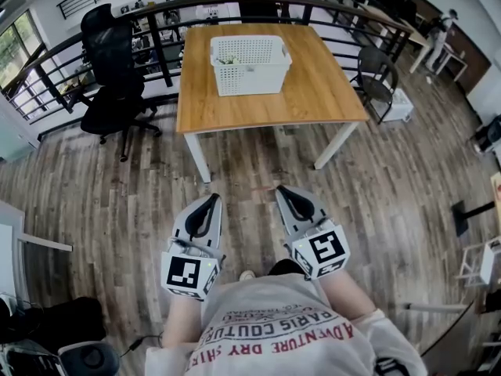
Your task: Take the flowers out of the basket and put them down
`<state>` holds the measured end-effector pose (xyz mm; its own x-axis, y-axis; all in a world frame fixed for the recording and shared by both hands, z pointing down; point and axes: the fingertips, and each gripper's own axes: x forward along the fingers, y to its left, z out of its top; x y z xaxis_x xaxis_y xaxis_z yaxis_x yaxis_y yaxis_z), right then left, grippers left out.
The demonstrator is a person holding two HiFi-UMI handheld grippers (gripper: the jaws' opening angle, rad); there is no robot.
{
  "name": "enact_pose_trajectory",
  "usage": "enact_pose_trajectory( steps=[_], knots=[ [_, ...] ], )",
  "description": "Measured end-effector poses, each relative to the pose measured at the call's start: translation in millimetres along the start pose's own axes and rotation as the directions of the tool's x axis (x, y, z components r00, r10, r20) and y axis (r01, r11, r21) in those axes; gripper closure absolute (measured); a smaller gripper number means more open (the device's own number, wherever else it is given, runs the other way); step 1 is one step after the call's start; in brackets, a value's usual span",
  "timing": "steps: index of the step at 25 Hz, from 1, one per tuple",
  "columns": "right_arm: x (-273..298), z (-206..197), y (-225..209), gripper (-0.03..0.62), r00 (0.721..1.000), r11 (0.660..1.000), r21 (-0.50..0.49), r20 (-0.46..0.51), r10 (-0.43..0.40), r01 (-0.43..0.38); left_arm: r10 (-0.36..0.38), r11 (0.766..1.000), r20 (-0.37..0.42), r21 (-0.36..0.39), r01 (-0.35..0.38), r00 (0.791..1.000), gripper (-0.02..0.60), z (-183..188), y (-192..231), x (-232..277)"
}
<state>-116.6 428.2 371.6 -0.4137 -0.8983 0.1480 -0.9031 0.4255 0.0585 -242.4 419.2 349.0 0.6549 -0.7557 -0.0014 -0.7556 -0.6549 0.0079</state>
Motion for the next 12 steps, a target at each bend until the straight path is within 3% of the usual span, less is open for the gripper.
enact_pose_trajectory(
  steps=[12],
  knots=[
    [59.5,-17.0,-37.4,0.565,0.997,0.997,-0.017,-0.036,0.076,-0.076,0.052,0.997,-0.058,-0.051,-0.054,0.997,0.555,-22.6,31.5,56.2]
  ],
)
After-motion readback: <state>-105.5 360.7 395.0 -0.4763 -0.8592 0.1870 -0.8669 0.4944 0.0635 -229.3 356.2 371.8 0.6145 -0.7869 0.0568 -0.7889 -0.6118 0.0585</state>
